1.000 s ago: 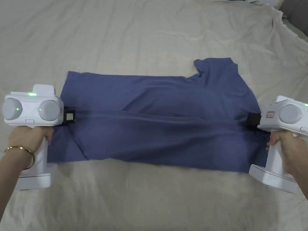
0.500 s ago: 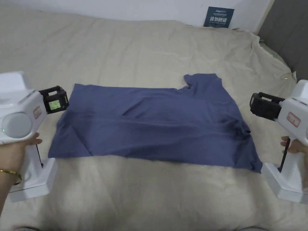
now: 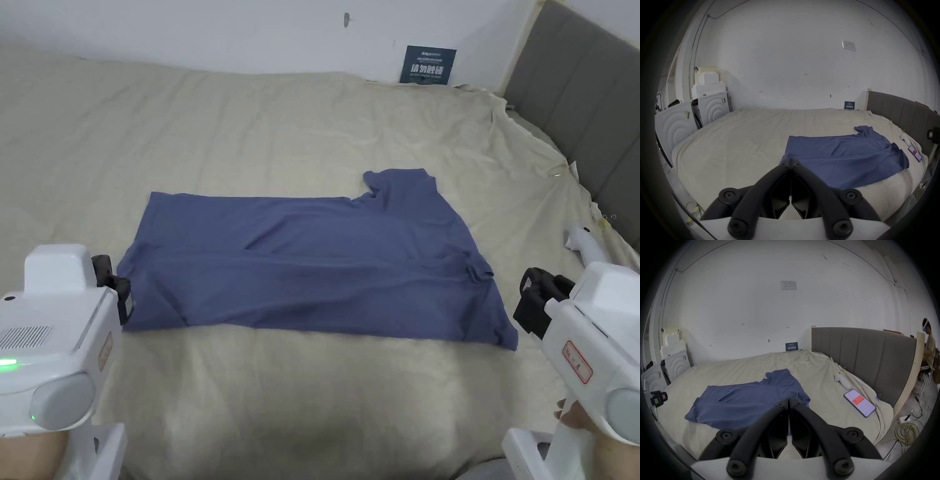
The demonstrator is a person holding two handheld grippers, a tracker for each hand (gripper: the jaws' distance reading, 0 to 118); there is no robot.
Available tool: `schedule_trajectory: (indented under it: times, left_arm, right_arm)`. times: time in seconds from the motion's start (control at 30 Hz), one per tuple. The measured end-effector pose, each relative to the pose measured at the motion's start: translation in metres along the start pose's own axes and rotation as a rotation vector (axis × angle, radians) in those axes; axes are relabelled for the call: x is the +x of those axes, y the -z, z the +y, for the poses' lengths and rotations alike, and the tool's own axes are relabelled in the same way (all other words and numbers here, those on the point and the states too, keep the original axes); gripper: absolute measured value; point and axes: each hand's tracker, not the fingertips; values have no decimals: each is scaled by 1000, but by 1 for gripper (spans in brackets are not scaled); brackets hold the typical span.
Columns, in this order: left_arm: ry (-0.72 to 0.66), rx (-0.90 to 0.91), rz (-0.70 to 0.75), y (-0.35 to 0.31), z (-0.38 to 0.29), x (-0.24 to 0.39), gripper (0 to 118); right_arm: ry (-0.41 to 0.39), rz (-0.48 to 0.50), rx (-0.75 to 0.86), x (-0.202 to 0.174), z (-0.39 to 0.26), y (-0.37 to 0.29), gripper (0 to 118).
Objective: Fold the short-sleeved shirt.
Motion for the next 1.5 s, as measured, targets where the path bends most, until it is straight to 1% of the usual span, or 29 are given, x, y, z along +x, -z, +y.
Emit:
schedule_trajectory:
  times: [0.07,0.2,0.4,0.5,0.53,0.57,0.6,0.63,0.67,0.7,0.73,0.77,0.83,0.9,0.97,1.03,1.07,1.17,1.23,1.27,1.3,1.33,1.37,1.4,1.43,1.47,1.5]
  left_arm:
    - [2,-14,-3,-1,-3,0,0]
    - [0,-31,-25,-6,-7,0,0]
    - [-12,-17,-32,-11,-4,2,0]
    - [-14,-13,-36,-12,-1,4,0]
    - [-16,-11,-37,-12,0,4,0]
    - [-17,-10,-37,-12,0,5,0]
    - [-17,-10,-36,-12,1,6,0]
    - [-19,-10,-34,-11,2,7,0]
    - [-21,-11,-34,-11,2,7,0]
    - [-23,-12,-33,-10,2,7,0]
    - [-25,-14,-33,-9,3,8,0]
    - [-26,-18,-33,-7,3,9,0]
    - [-31,-23,-31,-5,3,9,0]
    - [-34,-36,-29,-2,4,11,0]
    - [-36,-48,-28,1,3,11,0]
    - [-35,-61,-26,4,2,12,0]
    - [-35,-66,-24,5,1,13,0]
    - [-31,-86,-15,11,-2,14,0]
    - [-34,-103,-9,16,-5,14,0]
    - [-34,-112,-8,19,-6,15,0]
    - [-32,-125,-3,22,-7,15,0]
    - [-37,-141,-3,26,-8,16,0]
    - [-46,-159,-4,30,-9,16,0]
    - [-63,-198,4,37,-9,16,3]
    - [-83,-233,-11,46,-8,16,10]
    - [-95,-271,2,53,-7,14,21]
    - [-130,-297,-12,62,-3,12,43]
  right_arm:
    - [-5,19,-28,5,-3,5,0]
    - [-28,19,-43,4,-5,9,0]
    - [-72,31,-95,9,13,34,0]
    - [-106,57,-274,11,28,62,0]
    - [-113,53,-285,14,30,74,0]
    - [-131,42,-346,12,33,83,0]
    - [-137,35,-401,13,35,93,3]
    - [-124,30,-426,16,35,103,15]
    - [-103,33,-457,19,36,111,39]
    - [-86,32,-508,22,36,122,78]
    - [-75,29,-557,24,34,133,96]
    - [-76,17,-580,24,30,140,101]
    - [-71,-34,-645,24,24,153,101]
    - [-64,-46,-731,27,12,169,101]
    - [-48,-81,-777,32,-2,180,101]
    - [-34,-141,-803,38,-18,191,101]
    - [-24,-172,-810,40,-24,195,97]
    - [26,-200,-807,50,-36,200,92]
    - [40,-197,-804,56,-40,202,65]
    - [60,-173,-801,57,-43,202,53]
    - [70,-162,-800,57,-45,202,48]
    - [60,-173,-794,54,-45,202,44]
    - [37,-157,-785,55,-43,201,38]
    - [19,-147,-776,53,-41,199,25]
    - [8,-144,-771,52,-40,198,15]
    - [26,-141,-769,52,-38,197,11]
    - [35,-144,-771,54,-38,200,10]
